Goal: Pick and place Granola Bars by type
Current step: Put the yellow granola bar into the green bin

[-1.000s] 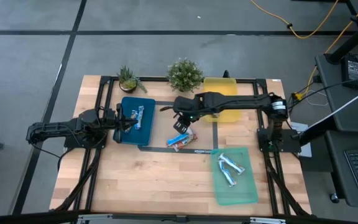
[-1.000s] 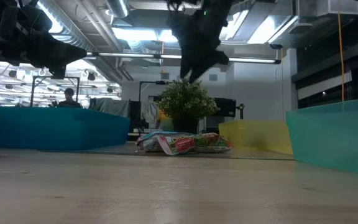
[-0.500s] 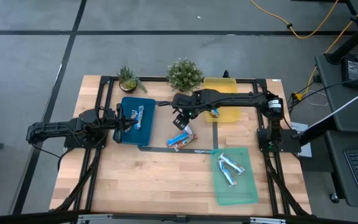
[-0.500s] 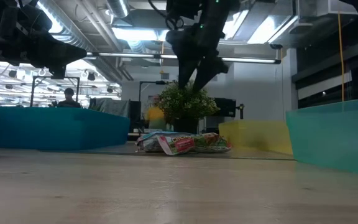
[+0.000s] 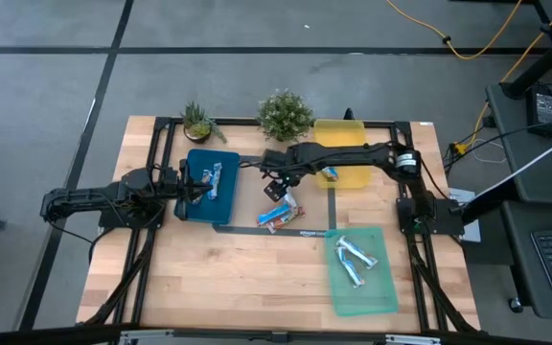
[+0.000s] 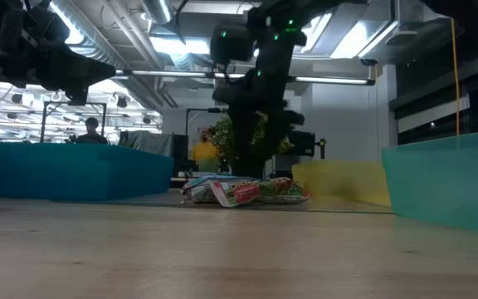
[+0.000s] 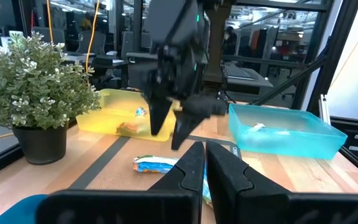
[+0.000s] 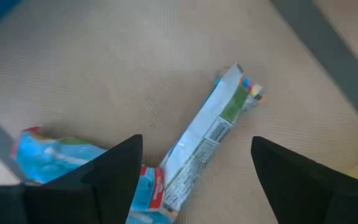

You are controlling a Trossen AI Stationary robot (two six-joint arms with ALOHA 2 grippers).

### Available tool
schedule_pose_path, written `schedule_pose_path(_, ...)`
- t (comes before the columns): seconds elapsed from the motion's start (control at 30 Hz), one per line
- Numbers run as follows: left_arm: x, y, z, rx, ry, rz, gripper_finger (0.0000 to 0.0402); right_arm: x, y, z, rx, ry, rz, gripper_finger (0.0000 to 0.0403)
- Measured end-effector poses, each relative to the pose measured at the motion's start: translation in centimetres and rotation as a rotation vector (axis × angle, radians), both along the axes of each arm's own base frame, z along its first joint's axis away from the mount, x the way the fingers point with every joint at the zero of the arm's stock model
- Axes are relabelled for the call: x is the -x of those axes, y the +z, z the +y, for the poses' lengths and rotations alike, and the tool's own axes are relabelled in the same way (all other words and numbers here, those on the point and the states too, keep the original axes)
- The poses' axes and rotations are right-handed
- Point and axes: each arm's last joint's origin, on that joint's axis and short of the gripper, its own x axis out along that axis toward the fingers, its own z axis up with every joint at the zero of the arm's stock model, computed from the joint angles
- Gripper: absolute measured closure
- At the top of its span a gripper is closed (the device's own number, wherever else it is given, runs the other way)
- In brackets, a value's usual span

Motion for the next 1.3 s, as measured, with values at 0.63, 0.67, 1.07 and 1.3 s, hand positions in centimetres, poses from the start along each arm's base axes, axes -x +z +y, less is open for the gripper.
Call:
schedule_pose_path(0.63,0.0,0.0,0.0,0.0,0.001,0.0,0.0392,-1.2,-4.6,-2.2,0.005,-0.062,0.04,0.0102)
schedule_pose_path(0.67,0.0,0.0,0.0,0.0,0.001,0.0,0.0391,-1.2,-4.9,-2.3,0.006,-0.051,0.049,0.0102)
schedule_pose_path(1.07,0.0,0.0,0.0,0.0,0.0,-0.001,0.0393,-1.4,-5.7,-2.7,0.02,-0.034,0.065,0.0167)
schedule_pose_path(1.3,0.0,0.0,0.0,0.0,0.001,-0.001,0.0389,-1.3,-5.7,-2.7,0.023,-0.03,0.066,0.0238)
